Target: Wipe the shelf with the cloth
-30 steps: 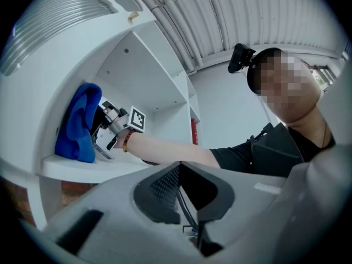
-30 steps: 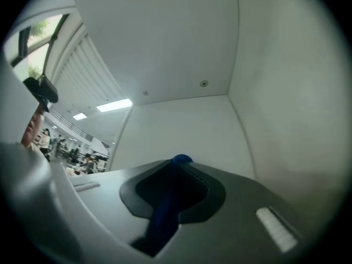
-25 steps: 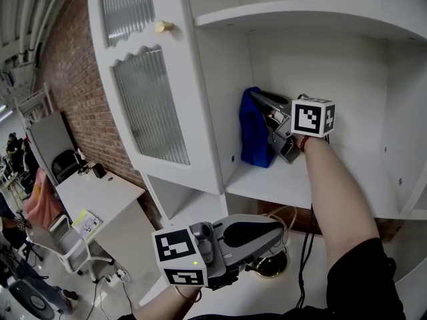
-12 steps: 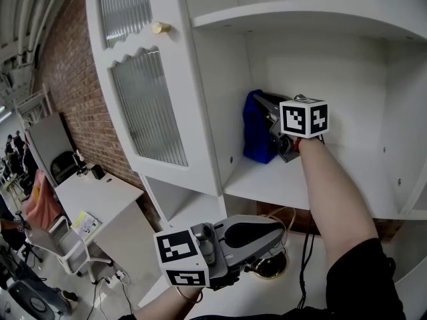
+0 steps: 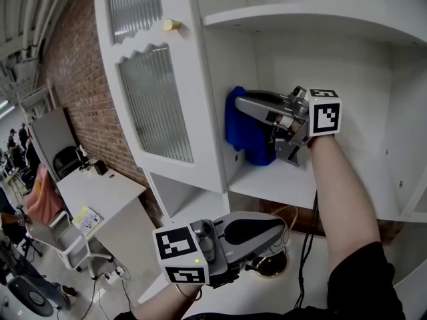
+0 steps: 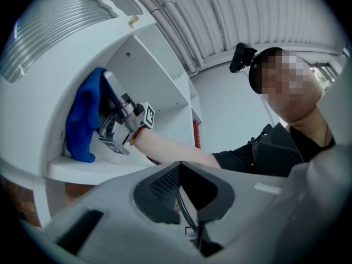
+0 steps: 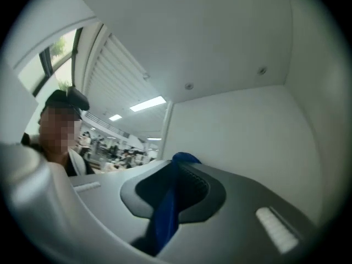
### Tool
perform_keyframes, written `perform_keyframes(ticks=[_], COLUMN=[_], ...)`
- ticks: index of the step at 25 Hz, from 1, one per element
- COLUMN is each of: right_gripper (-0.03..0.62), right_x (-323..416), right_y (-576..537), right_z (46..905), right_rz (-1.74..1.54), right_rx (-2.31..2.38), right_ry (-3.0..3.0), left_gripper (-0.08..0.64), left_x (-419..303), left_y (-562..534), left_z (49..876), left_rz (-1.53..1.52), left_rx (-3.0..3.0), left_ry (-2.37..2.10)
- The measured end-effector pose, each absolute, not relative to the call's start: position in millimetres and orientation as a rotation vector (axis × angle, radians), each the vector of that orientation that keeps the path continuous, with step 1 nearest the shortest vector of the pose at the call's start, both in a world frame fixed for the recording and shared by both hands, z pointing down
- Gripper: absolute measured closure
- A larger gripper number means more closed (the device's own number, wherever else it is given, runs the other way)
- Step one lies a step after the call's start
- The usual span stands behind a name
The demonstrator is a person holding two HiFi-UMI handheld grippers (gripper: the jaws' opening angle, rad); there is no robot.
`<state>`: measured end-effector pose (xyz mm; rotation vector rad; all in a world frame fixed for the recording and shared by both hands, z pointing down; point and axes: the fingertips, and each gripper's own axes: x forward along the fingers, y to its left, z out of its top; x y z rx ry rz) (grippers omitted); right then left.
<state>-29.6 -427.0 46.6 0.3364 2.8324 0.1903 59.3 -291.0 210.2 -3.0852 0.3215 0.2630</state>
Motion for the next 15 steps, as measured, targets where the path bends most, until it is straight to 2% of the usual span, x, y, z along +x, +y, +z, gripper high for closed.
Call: perform_keyframes(ticks=[5,15], right_gripper=[0.560,0.558], right_x=[-52,-39], right_y=[-383,-436], right_z=[101,100], right_rz=[0.214,0.276], right_rx=[0.646,0.317], right_ry=[3.110,3.146], left_gripper=[0.563,0.562], left_x=[60,64], left_y=[-289,-290], left_z=[209,211], left_rz=[0.261,0.257], left_rx=[-3.080,-3.085], left_ry=[0.323,0.316])
